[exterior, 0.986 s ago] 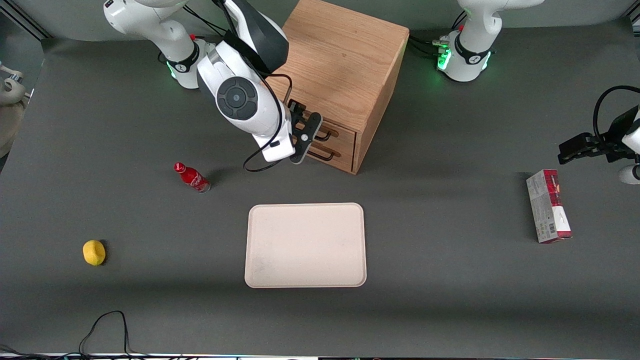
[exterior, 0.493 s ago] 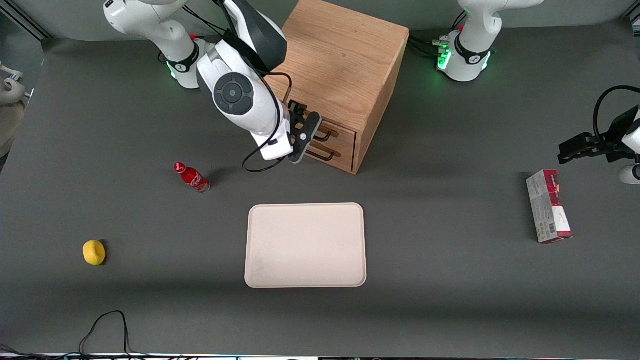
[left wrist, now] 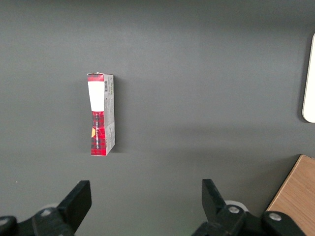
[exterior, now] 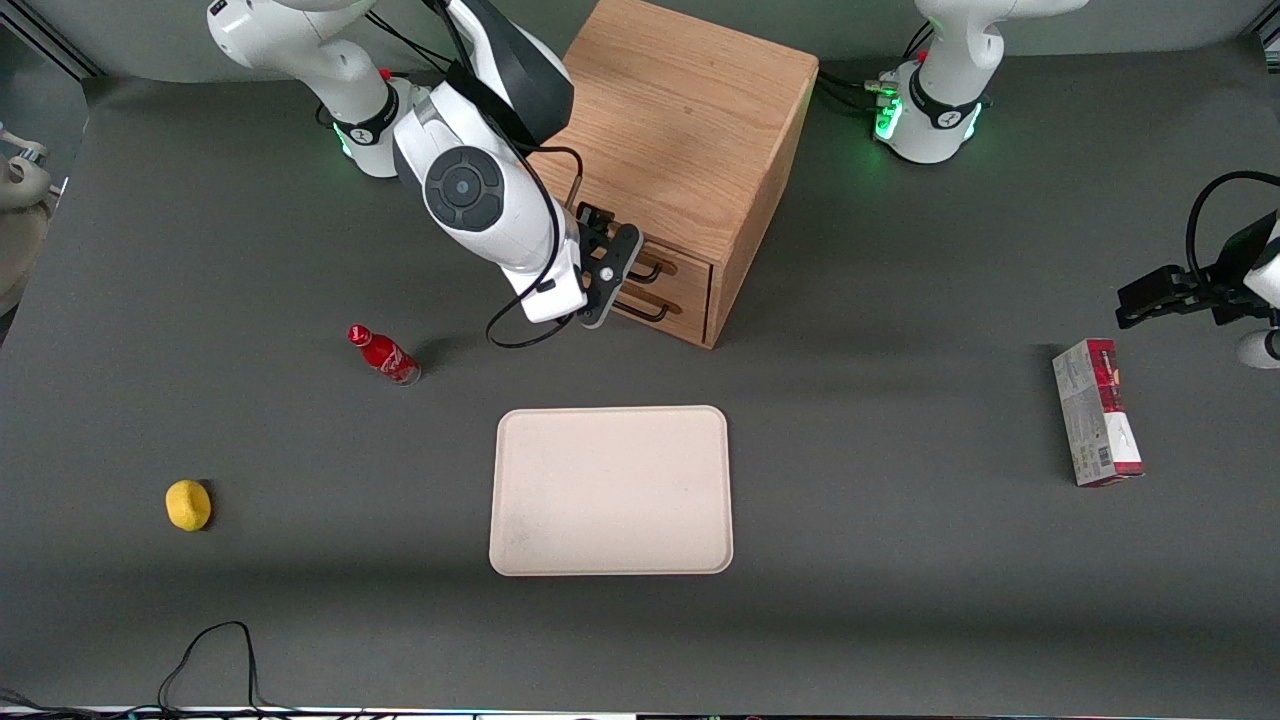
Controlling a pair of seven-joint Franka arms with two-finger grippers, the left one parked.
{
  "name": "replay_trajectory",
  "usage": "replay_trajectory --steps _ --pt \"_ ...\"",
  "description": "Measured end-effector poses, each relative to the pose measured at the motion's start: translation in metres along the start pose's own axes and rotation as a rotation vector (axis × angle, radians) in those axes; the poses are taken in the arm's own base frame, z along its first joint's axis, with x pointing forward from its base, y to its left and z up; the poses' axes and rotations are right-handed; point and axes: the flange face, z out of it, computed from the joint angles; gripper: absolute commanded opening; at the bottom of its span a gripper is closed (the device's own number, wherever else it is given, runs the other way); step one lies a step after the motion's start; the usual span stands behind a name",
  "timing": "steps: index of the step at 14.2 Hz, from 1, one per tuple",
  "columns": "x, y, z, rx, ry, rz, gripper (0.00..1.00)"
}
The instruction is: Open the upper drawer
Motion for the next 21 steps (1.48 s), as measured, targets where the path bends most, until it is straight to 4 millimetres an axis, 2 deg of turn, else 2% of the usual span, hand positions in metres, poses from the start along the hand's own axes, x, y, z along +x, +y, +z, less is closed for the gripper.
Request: replay_trajectory --steps 3,5,7,16,21 --pt "0.001 0.007 0.005 -0.011 0.017 -0.007 1.0" --pt "0.002 0.015 0.024 -0.011 0.011 -0.004 1.0" --pt "0.003 0.018 0.034 -0.01 0.005 -0.003 1.0" --pt "0.004 0.019 0.034 -0.012 0.009 -0.002 1.0" --pt "-0.006 0.044 0.023 -0.022 0.023 0.012 1.0"
